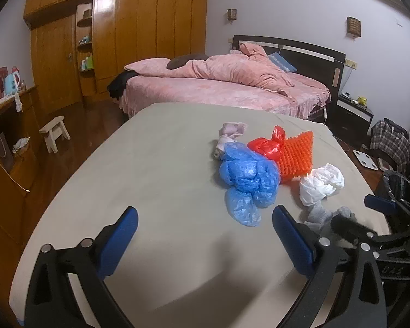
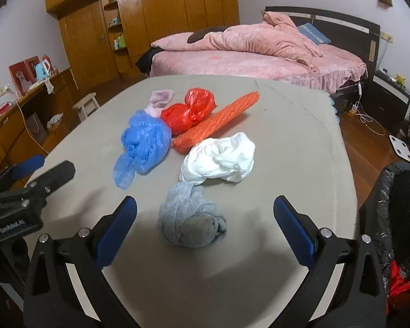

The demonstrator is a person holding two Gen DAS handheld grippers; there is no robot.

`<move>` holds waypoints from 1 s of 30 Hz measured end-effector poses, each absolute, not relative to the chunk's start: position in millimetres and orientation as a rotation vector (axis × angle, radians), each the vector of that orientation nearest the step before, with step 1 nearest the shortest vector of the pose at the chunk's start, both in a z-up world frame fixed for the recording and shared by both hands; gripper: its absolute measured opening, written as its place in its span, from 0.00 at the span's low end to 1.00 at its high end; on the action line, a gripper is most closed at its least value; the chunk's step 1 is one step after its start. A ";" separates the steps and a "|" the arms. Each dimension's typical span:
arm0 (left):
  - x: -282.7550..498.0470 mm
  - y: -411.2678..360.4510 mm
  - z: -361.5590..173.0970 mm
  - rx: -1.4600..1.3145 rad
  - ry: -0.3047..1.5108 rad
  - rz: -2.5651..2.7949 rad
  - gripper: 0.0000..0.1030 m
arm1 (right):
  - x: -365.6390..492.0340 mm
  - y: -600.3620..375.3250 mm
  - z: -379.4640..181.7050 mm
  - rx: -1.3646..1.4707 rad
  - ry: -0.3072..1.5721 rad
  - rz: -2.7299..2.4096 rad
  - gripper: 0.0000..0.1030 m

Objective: Collect trash
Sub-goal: 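Move both grippers back over the table toward the grey sock, then grasp the grey sock with the right gripper while the left gripper grasps the blue bag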

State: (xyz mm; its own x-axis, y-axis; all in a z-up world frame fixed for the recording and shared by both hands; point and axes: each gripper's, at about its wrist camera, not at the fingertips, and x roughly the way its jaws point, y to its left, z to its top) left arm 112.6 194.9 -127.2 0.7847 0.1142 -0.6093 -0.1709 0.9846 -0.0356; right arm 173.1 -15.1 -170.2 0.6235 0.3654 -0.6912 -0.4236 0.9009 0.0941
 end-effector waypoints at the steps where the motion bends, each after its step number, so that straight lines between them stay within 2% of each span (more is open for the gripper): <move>1: 113.5 195.5 -127.5 -0.092 0.652 0.154 0.94 | 173.8 -13.8 -172.1 -0.083 0.781 0.457 0.92; 4: 115.3 197.4 -128.7 -0.098 0.655 0.153 0.94 | 175.6 -10.4 -176.9 -0.092 0.805 0.475 0.80; 7: 115.7 198.0 -128.9 -0.100 0.656 0.152 0.94 | 178.0 -7.4 -180.7 -0.100 0.828 0.492 0.74; 11: 116.6 197.7 -129.3 -0.099 0.657 0.153 0.94 | 179.6 -4.6 -185.2 -0.099 0.862 0.534 0.49; 16: 117.3 197.4 -129.7 -0.098 0.658 0.153 0.94 | 177.4 -12.6 -183.2 -0.068 0.857 0.545 0.45; 30: 149.7 182.8 -123.3 -0.085 0.634 0.133 0.93 | 186.0 -40.4 -131.8 -0.032 0.720 0.519 0.45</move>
State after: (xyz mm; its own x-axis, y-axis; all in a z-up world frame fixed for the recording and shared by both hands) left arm 149.7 182.8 -123.3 0.7976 0.0973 -0.5953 -0.1496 0.9880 -0.0389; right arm 186.0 -40.5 -131.8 0.6312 0.4431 -0.6366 -0.4645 0.8732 0.1473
